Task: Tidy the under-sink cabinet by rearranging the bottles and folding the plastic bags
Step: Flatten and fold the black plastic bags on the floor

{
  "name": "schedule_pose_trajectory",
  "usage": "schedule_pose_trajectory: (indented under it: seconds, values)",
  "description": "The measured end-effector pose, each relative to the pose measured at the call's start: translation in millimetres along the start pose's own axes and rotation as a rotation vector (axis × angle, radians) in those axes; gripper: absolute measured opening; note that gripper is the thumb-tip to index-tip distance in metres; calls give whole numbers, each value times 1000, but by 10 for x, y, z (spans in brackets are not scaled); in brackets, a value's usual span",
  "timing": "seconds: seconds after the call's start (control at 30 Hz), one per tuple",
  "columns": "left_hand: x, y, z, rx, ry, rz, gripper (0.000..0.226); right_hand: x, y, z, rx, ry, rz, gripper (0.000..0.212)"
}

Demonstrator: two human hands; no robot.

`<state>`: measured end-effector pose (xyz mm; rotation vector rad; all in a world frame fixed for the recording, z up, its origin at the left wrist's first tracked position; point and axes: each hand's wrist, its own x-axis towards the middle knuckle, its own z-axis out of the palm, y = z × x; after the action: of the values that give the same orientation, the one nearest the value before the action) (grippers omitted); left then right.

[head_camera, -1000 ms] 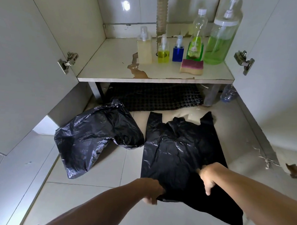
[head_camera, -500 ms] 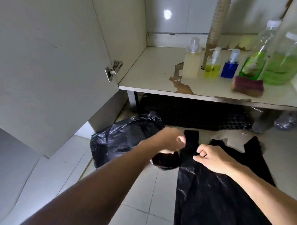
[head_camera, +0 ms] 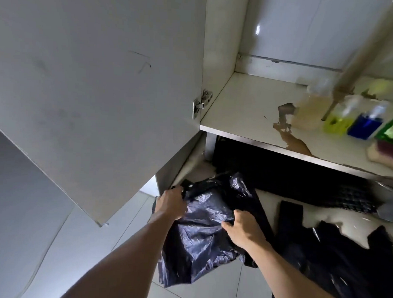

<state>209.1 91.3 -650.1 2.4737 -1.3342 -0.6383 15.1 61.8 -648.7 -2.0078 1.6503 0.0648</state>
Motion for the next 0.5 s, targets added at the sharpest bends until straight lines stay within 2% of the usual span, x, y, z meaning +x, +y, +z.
schedule_pose_trajectory:
  seconds: [0.03,0.1,0.17,0.3,0.37,0.43,0.5]
  values:
    - [12,11,4,-20,18,2,36,9,7,14,28,52,-8,30]
    - [38,61,-16,-75,69,31,21,20,-14,28,54,138,-54,44]
    - [58,145,-66,-126,121,101,13,19,-39,45,66,148,-99,50]
    - [96,323,-195,-119,193,145,7,3,-115,38,118,-85,-160,38]
    - [106,380,-260,-154,160,191,6,19,-136,-56,140,-110,-151,41]
    - [109,426,-330,-175,16,313,7,110,-166,-247,254,90,-169,49]
    - [102,486,-433,-201,-131,441,9,256,-183,-505,208,332,-286,51]
